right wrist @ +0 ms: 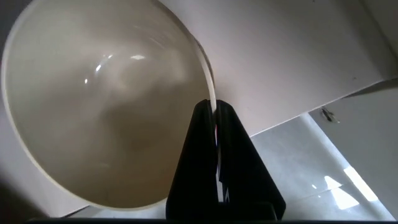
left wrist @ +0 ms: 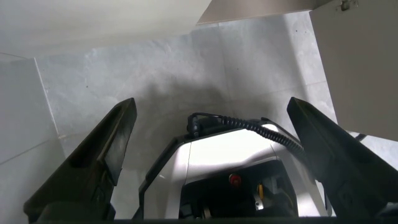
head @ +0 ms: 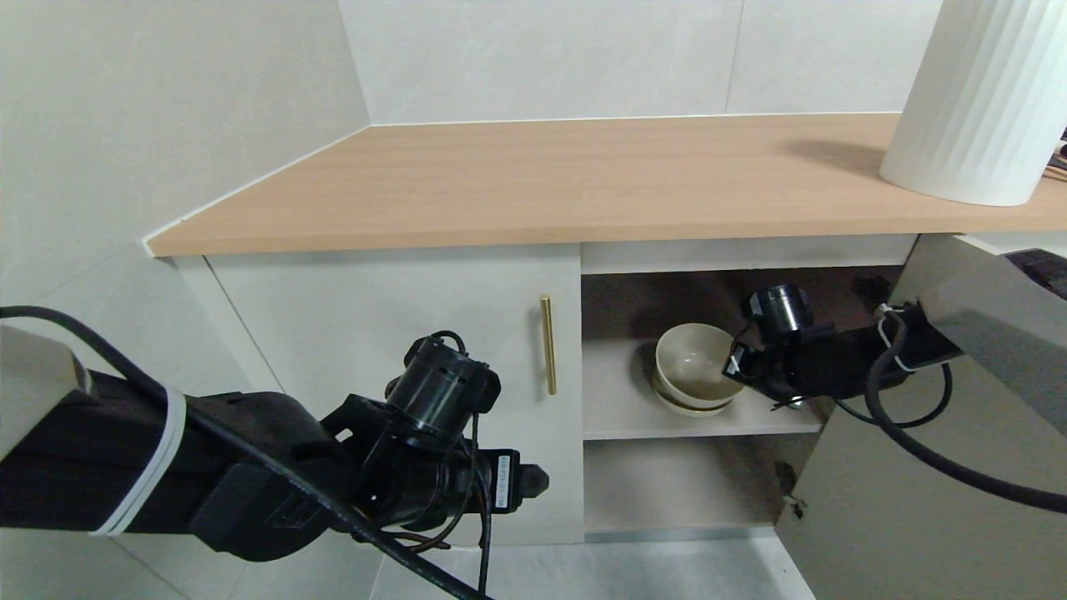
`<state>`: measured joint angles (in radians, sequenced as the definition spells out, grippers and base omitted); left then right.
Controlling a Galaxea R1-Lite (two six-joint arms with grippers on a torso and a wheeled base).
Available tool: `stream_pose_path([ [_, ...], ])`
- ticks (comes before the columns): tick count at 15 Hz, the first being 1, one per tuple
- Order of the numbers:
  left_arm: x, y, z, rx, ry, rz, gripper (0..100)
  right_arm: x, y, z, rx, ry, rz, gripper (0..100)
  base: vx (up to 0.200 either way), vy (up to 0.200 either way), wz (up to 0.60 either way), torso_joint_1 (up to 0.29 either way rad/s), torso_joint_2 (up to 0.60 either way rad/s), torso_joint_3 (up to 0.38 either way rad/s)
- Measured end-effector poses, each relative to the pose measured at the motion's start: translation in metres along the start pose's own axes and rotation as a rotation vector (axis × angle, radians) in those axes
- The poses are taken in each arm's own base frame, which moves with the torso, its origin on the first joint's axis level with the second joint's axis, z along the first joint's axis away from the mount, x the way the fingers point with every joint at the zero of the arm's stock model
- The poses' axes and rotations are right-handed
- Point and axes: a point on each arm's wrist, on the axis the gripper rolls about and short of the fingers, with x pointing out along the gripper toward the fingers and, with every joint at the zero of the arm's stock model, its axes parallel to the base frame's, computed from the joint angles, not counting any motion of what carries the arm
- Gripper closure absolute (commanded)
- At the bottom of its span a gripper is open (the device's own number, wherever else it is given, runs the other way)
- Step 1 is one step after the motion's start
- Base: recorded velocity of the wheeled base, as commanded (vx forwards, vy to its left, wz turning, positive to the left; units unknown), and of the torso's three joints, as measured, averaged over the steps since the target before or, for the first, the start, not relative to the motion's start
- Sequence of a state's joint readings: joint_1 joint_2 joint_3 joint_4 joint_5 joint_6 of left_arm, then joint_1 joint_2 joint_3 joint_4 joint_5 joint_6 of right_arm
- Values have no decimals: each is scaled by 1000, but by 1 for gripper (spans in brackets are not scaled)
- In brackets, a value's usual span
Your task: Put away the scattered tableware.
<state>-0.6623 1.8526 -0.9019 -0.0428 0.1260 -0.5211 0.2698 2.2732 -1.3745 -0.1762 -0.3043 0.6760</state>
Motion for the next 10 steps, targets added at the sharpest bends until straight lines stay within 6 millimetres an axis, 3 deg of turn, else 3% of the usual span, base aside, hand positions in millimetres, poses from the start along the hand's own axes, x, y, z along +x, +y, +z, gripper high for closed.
stream_pose_path([
  [10,0,0,0,0,0,0,0,12,1,-6,-3,10,-6,100,0,0,0,0,0,0],
])
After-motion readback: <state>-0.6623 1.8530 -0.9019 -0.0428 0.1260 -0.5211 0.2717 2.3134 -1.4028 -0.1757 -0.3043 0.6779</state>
